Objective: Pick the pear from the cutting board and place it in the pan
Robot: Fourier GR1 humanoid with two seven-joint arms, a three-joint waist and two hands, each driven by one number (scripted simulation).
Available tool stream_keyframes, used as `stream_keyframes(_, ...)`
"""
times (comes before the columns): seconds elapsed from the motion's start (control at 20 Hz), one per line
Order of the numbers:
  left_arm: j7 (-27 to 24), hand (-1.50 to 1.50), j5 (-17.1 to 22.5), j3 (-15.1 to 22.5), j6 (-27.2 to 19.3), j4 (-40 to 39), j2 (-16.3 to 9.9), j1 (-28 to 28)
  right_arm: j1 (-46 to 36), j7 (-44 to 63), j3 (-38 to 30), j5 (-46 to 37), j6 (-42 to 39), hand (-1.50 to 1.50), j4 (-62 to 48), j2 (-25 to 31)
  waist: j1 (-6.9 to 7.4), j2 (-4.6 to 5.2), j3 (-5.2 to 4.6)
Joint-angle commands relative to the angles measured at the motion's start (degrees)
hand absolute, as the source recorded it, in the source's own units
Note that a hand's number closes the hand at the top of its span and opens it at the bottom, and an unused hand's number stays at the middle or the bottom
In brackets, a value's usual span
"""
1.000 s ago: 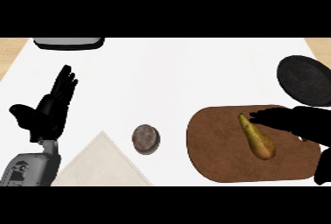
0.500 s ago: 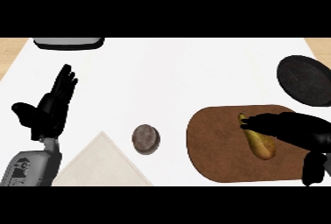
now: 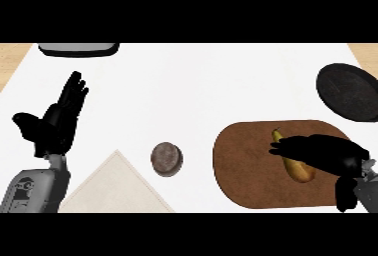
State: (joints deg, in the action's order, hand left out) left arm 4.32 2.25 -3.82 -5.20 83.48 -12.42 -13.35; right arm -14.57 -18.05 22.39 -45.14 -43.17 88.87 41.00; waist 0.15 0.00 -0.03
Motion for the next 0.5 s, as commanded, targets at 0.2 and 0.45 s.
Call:
stream_keyframes(0.2, -0.1, 0.0, 0.3, -0.4, 1.6, 3.3, -0.4, 2.5, 0.4, -9.1, 2.7, -0.5, -2.2, 1.5, -1.0, 1.7, 0.24, -0.03, 0.04)
stream_keyframes(0.45, 2.0, 0.0, -2.4, 1.1, -1.0, 6.5, 1.2, 4.1, 0.4, -10.2, 4.1, -3.2, 1.3, 1.5, -0.5, 1.1, 0.19, -0.07, 0.04)
